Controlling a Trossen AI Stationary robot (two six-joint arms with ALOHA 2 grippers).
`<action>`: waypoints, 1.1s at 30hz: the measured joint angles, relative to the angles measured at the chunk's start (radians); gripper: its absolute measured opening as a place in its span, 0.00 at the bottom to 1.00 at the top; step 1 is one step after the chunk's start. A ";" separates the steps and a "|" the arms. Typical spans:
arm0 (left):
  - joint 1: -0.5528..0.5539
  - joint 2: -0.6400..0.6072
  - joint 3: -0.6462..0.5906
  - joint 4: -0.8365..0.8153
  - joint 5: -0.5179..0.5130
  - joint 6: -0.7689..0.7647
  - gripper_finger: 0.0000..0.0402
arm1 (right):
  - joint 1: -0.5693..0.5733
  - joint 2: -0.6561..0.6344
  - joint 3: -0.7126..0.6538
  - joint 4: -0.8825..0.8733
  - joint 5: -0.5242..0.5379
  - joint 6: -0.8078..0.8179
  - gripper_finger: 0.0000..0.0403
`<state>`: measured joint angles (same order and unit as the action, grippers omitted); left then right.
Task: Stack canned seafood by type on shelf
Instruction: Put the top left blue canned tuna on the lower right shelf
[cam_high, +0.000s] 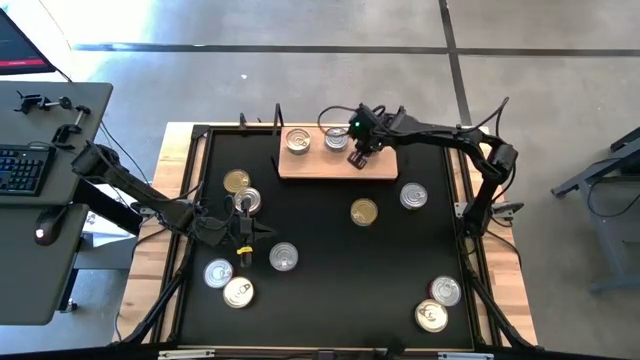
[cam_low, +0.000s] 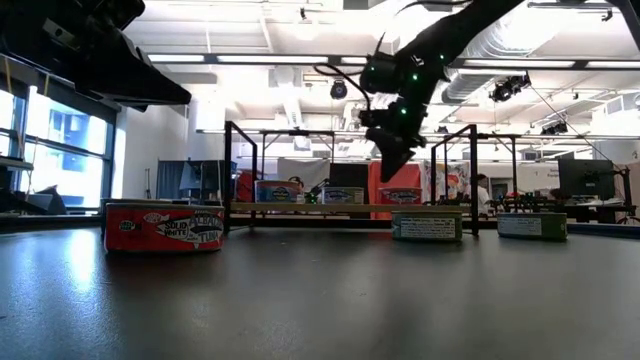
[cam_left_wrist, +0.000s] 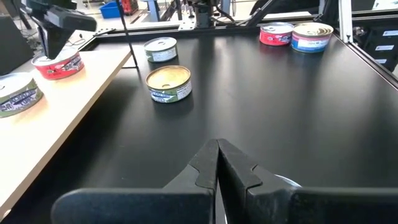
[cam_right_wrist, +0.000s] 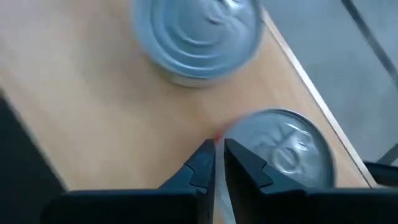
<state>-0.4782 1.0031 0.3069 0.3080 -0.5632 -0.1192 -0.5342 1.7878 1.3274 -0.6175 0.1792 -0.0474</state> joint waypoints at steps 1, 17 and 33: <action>0.000 0.000 0.000 0.000 0.000 0.000 0.00 | 0.012 0.000 0.000 0.001 0.022 0.002 0.06; 0.009 0.000 0.000 0.000 -0.004 0.000 0.00 | -0.082 0.000 0.000 -0.074 0.013 0.116 0.00; 0.009 0.000 0.000 0.000 -0.003 0.000 0.00 | -0.079 0.039 0.002 -0.066 0.016 0.068 0.00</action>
<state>-0.4690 1.0032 0.3069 0.3080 -0.5667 -0.1196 -0.6137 1.8266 1.3293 -0.6833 0.1950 0.0202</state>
